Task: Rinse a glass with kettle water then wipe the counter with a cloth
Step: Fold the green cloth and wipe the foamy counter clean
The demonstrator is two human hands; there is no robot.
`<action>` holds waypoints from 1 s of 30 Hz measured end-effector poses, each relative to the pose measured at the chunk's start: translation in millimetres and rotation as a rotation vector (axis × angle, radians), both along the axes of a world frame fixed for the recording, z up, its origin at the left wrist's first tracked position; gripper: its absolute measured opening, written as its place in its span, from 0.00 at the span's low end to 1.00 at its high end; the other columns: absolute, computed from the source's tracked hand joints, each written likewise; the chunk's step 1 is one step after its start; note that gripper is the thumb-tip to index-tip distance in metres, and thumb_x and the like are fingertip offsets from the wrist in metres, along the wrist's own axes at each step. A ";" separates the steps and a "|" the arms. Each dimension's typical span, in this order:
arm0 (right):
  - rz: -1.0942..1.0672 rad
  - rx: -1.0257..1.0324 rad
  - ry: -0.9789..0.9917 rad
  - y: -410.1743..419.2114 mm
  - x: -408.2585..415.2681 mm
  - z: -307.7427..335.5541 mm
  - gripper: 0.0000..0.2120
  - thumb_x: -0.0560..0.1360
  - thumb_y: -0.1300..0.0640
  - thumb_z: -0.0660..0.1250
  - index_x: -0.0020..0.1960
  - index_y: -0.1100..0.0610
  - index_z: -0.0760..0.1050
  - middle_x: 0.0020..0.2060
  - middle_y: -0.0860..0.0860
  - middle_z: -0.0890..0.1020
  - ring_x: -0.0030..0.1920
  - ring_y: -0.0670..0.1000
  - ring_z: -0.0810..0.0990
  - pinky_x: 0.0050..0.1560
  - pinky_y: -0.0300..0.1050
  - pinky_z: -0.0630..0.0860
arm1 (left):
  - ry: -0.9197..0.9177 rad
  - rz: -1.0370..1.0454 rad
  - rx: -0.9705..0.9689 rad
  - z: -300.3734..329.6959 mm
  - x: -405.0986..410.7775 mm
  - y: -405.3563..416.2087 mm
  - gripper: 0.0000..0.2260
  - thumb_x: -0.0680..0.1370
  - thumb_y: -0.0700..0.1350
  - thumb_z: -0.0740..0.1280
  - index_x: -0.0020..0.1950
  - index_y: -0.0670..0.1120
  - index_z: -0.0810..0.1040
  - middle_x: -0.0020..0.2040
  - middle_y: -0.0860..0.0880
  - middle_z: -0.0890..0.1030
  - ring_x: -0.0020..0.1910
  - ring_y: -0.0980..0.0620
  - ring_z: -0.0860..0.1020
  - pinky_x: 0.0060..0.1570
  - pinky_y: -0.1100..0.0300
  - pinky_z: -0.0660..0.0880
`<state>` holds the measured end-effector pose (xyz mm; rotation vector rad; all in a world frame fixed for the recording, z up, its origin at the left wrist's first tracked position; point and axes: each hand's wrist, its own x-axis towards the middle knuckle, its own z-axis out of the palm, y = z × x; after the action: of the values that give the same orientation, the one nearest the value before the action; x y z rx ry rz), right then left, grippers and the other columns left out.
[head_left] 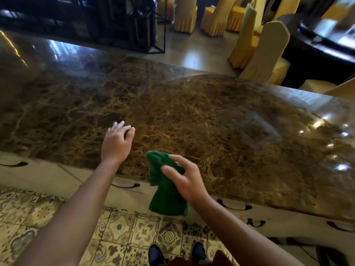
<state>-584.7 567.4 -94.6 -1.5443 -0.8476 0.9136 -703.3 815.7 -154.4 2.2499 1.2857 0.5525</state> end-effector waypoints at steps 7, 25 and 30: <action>-0.161 0.076 0.225 -11.3 51.9 67.5 0.14 0.77 0.48 0.73 0.57 0.55 0.79 0.45 0.53 0.85 0.46 0.54 0.84 0.46 0.54 0.81 | -0.563 -0.168 -0.498 97.6 22.4 -62.0 0.16 0.83 0.58 0.63 0.59 0.49 0.83 0.54 0.47 0.85 0.56 0.48 0.82 0.56 0.58 0.76; -0.292 0.382 -0.265 -54.4 105.0 128.3 0.10 0.85 0.55 0.63 0.59 0.55 0.83 0.45 0.49 0.86 0.44 0.48 0.84 0.43 0.42 0.81 | -0.718 -0.371 -0.510 184.1 113.2 -191.5 0.11 0.84 0.47 0.63 0.46 0.49 0.82 0.37 0.59 0.86 0.38 0.62 0.83 0.36 0.70 0.75; -0.409 0.379 -0.385 -78.7 136.7 131.6 0.09 0.86 0.56 0.63 0.52 0.51 0.81 0.37 0.41 0.81 0.37 0.41 0.78 0.36 0.37 0.74 | -0.844 -0.231 -0.399 196.5 128.3 -196.5 0.09 0.83 0.47 0.64 0.46 0.55 0.82 0.39 0.61 0.86 0.42 0.66 0.83 0.42 0.72 0.76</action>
<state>-448.0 488.7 37.0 -1.4953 -0.8677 0.1468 -575.0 619.2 42.1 1.5232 0.6193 0.9238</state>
